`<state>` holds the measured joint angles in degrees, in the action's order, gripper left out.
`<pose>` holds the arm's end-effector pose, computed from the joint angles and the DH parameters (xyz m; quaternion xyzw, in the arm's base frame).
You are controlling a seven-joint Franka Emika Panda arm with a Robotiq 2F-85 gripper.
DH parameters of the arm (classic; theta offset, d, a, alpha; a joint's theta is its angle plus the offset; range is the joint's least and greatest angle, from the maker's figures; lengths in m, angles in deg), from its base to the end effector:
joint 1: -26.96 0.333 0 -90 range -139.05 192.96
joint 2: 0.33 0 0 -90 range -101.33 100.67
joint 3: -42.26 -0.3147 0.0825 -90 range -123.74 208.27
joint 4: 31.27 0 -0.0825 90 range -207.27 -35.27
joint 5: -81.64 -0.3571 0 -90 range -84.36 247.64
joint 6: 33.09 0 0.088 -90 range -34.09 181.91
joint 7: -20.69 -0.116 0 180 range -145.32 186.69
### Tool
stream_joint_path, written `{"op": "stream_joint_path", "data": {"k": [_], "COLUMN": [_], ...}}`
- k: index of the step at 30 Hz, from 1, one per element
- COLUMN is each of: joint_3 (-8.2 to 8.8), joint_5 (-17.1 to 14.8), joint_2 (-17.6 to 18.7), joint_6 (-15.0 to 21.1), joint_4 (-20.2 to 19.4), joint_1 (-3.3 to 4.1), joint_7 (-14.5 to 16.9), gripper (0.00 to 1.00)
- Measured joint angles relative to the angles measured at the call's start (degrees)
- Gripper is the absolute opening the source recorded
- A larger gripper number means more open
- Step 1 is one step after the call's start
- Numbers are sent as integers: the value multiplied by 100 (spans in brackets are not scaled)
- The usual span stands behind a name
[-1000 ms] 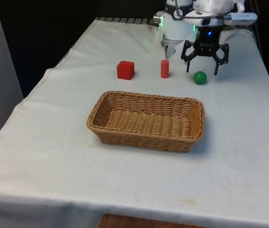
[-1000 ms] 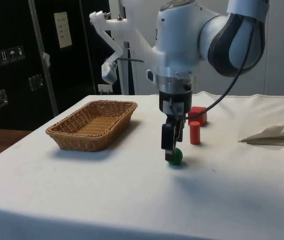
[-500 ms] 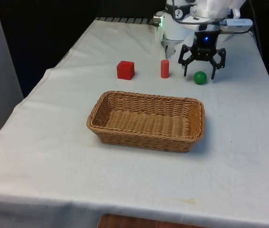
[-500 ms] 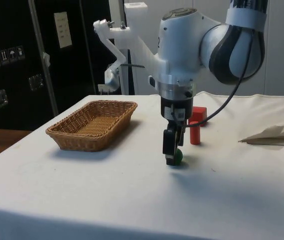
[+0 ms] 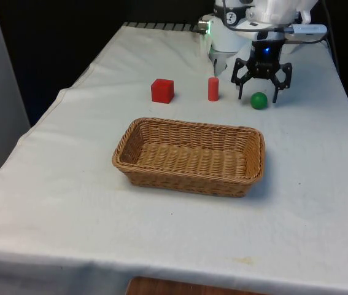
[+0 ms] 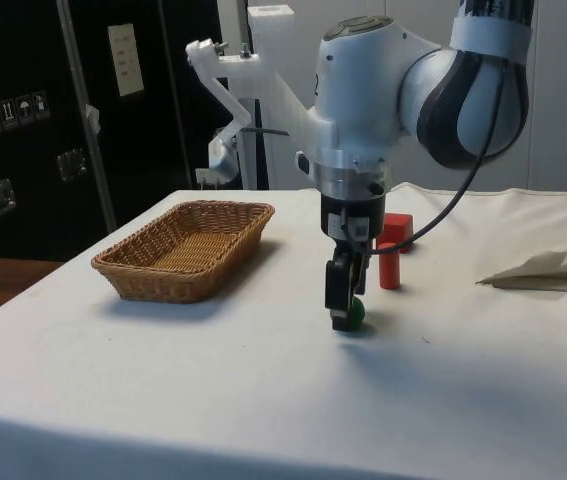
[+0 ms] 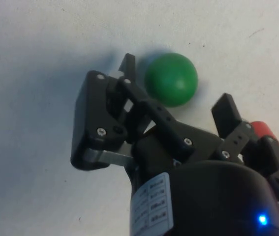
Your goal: Pick up the object to the left of the cylinder and place it into the basket.
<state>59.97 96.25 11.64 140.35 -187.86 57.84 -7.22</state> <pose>0.3812 0.1014 0.1844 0.9977 0.0021 0.0585 0.0332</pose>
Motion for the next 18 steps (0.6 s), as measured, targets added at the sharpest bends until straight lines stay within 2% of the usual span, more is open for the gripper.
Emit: {"op": "stream_joint_path", "data": {"k": [1,2,4,5,6,18], "joint_3": [0,0,0,0,0,0], "joint_5": [0,0,0,0,0,0], "joint_2": [0,0,0,0,0,0], "joint_6": [0,0,0,0,0,-6], "joint_4": [0,0,0,0,0,6], "joint_1": [0,0,0,0,0,0], "joint_7": [0,0,0,0,0,0], "gripper": [71,54,32,11,1,1]}}
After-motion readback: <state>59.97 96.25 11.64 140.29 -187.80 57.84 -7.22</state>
